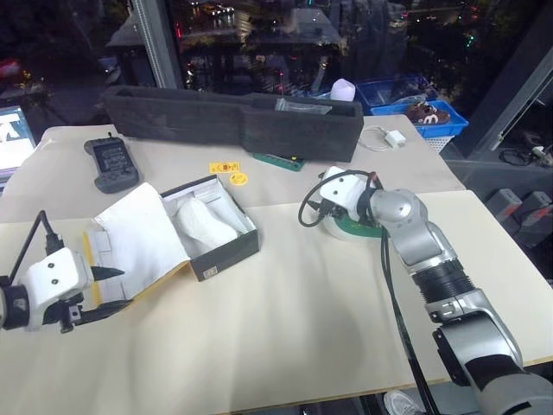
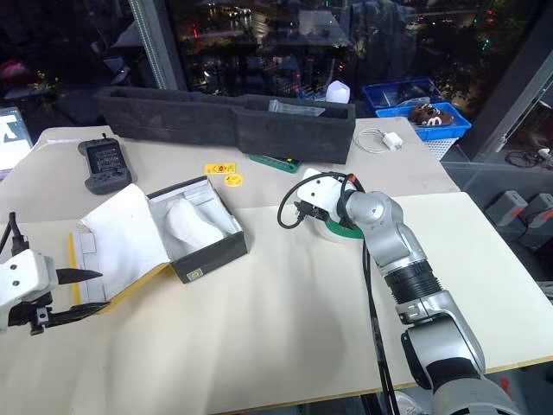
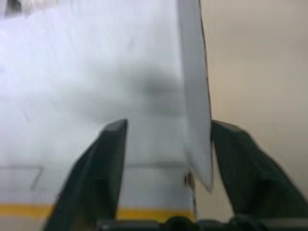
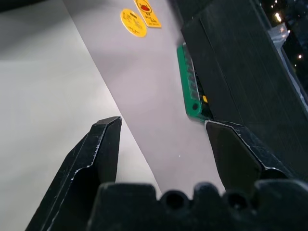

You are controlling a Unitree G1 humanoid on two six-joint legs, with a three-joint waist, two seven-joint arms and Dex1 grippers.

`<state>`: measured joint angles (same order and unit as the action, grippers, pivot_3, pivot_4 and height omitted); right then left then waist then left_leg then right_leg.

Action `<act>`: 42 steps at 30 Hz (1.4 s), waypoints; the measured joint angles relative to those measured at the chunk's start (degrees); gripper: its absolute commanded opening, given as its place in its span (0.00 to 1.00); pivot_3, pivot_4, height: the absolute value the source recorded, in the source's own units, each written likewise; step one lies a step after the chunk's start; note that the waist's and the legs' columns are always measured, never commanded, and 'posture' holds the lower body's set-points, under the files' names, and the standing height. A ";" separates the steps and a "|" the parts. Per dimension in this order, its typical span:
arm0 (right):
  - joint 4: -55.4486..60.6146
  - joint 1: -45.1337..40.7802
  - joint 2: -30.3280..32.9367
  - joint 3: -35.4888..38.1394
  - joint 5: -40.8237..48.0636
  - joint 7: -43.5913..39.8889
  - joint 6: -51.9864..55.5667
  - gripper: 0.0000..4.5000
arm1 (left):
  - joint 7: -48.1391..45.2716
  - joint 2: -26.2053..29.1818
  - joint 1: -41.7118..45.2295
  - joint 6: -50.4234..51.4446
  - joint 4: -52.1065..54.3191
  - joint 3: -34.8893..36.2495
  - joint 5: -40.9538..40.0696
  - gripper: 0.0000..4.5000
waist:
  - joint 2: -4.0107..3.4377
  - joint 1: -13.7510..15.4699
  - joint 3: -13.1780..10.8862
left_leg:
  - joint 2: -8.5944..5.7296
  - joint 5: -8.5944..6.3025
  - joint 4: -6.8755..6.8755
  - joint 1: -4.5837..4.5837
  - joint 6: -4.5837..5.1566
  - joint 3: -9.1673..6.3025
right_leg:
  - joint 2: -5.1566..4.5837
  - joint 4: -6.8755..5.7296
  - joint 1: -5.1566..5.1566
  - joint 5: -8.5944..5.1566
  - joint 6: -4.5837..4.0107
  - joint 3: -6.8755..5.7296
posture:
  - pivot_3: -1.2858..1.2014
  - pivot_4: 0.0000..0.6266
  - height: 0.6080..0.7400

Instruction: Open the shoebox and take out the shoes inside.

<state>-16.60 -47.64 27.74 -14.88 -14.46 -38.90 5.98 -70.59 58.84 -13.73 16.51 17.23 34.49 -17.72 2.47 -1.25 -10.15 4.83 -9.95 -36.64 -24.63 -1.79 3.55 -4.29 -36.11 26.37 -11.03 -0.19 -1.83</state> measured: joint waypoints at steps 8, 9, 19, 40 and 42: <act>3.23 -0.05 1.85 0.05 2.42 -5.54 -0.99 0.75 | -0.89 2.44 6.01 10.35 -0.12 3.79 -10.61 0.62 | 0.01 0.12 -0.01 | 0.00 0.00 -0.04 0.01 0.00 -0.04 | 0.01 -0.04 -0.02 -0.01 0.01 -0.02 | 0.52 0.24 0.94; 5.28 -0.31 1.87 0.20 4.70 -8.23 -0.86 0.75 | -1.29 3.55 6.90 12.35 -0.02 5.34 -12.48 0.62 | 0.00 0.15 -0.02 | 0.00 0.00 -0.04 0.05 0.00 -0.05 | 0.00 -0.07 -0.03 -0.01 0.01 -0.01 | 0.52 0.24 0.94; 12.86 -8.09 -1.61 -1.66 17.87 -24.01 8.71 0.75 | -3.98 4.72 2.71 18.48 0.76 9.41 -16.34 0.62 | -0.04 -0.55 -0.03 | 0.02 0.00 -0.02 0.28 -0.01 -0.02 | 0.02 -0.20 -0.07 -0.10 -0.21 0.00 | 0.52 0.24 0.94; -41.58 -30.73 -29.28 -7.13 12.47 -18.91 5.06 0.75 | -0.90 2.33 2.62 15.35 1.33 7.20 -14.08 0.22 | -0.01 -0.91 -0.02 | 0.14 -0.02 0.01 0.20 -0.33 -0.16 | -0.02 -0.62 0.02 -0.27 -0.36 -0.36 | 0.52 0.24 0.94; -45.74 -31.41 -29.68 -6.75 11.16 -17.04 3.21 0.75 | -0.88 2.28 2.39 16.05 1.77 7.44 -14.33 0.03 | -0.01 -1.05 -0.02 | 0.14 -0.02 0.01 0.20 -0.33 -0.17 | -0.02 -0.62 0.02 -0.27 -0.36 -0.36 | 0.52 0.24 0.94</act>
<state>-62.34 -79.04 -1.93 -21.63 -3.30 -55.94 9.20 -71.47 61.12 -11.35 32.56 19.00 41.93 -32.05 2.46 -2.30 -10.17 4.96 -9.97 -36.64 -24.43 -2.12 3.38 -4.31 -36.73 26.39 -11.30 -0.56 -2.19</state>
